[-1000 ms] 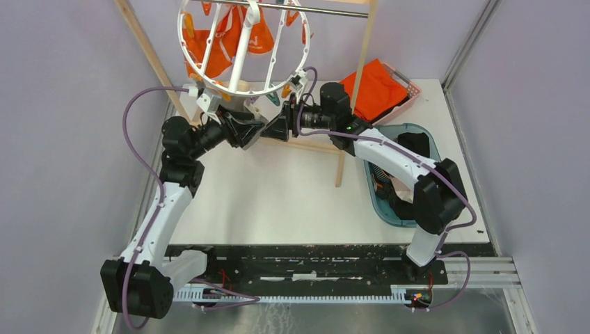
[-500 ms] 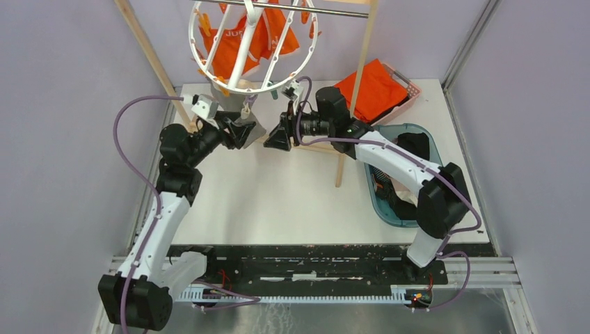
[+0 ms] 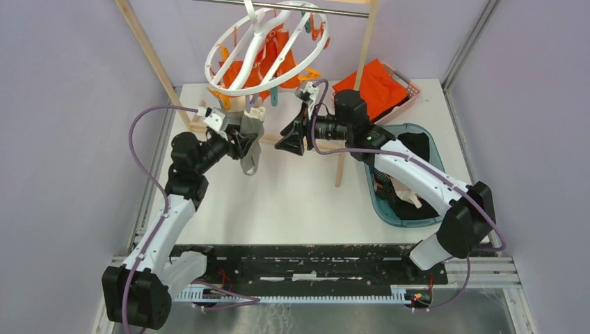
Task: Remove the underwear clipped to the hanger
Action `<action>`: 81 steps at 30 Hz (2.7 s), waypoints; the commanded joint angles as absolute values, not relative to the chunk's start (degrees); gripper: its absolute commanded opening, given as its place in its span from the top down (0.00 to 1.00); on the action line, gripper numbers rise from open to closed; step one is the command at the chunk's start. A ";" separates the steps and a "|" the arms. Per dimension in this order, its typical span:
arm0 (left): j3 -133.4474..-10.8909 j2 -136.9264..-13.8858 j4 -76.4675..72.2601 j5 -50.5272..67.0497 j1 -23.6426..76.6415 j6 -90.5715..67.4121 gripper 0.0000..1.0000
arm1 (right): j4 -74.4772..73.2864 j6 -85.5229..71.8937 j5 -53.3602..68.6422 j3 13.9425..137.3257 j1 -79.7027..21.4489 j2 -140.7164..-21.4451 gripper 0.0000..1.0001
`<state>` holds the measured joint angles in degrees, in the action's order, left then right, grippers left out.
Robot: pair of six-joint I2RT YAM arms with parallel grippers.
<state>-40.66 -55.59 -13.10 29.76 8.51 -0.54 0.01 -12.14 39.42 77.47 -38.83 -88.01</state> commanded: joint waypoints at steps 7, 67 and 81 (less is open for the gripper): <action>-45.53 -60.56 -19.24 37.26 15.68 0.61 0.87 | 3.59 -11.09 36.93 75.48 -37.80 -85.37 0.36; -43.42 -60.17 -16.70 37.07 23.34 3.44 0.97 | -14.01 -22.57 30.32 109.62 -36.08 -95.89 0.65; -42.19 -56.80 -14.35 37.69 23.30 6.80 0.97 | -17.64 -18.43 25.44 105.58 -35.90 -94.27 0.38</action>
<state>-42.65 -59.59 -14.90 36.16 22.96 2.04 -17.26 -21.32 28.73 107.04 -35.88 -95.74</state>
